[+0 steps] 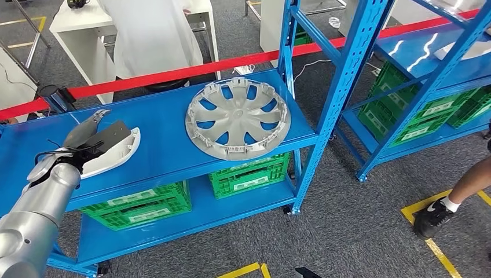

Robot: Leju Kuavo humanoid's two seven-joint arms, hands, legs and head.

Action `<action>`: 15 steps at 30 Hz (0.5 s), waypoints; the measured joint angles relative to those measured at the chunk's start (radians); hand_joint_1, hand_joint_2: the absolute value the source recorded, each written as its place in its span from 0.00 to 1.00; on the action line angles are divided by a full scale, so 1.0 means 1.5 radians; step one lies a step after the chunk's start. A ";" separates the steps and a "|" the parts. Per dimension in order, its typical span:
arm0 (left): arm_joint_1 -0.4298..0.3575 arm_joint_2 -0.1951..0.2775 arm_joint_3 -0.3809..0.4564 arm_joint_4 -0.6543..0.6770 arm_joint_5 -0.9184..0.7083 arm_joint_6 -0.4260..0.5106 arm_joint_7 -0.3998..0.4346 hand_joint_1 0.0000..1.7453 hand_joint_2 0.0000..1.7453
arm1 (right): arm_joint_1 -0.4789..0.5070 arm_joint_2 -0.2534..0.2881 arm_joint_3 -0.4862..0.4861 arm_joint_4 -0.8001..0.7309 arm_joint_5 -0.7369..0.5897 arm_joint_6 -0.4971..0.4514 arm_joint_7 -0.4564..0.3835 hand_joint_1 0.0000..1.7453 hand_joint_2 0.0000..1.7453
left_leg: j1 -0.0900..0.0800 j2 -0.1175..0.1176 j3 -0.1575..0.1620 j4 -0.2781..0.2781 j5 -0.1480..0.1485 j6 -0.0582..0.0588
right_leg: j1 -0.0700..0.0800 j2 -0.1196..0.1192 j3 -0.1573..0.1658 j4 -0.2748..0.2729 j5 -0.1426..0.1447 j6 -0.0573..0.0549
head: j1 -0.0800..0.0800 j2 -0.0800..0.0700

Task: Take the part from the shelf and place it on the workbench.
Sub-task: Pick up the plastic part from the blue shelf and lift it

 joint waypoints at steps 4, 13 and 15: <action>0.000 0.003 0.000 0.001 0.008 -0.010 0.001 0.00 1.00 | 0.000 0.000 0.000 0.000 0.001 -0.001 0.000 0.00 0.00 | 0.000 -0.002 0.001 0.000 -0.003 0.007 | 0.000 -0.001 0.006 -0.009 0.000 0.006 | 0.000 0.000; 0.004 0.011 -0.001 0.002 0.021 -0.014 0.009 0.00 1.00 | -0.001 -0.001 -0.008 0.000 0.002 -0.002 0.000 0.00 0.00 | -0.001 -0.002 0.002 0.000 -0.005 0.012 | -0.001 -0.002 0.010 -0.014 0.001 0.015 | 0.000 0.000; 0.005 0.010 -0.002 0.002 0.020 -0.009 0.011 0.00 1.00 | -0.001 -0.001 -0.011 0.000 0.001 -0.002 0.000 0.00 0.00 | -0.001 -0.002 0.002 0.000 -0.004 0.012 | -0.001 -0.002 0.010 -0.014 0.001 0.015 | 0.000 0.000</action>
